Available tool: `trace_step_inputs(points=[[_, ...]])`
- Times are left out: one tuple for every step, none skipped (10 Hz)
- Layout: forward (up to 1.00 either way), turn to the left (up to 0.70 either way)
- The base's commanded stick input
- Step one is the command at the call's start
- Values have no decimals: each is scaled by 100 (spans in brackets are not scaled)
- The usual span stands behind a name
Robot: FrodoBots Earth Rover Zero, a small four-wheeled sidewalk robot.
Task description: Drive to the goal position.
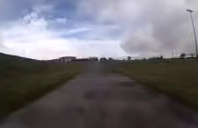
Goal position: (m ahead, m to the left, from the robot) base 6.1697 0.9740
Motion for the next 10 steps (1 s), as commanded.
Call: trace_step_inputs(points=[[100,0],[100,0],[100,0],[100,0],[100,0],[100,0],[100,0],[100,0],[100,0],[100,0]])
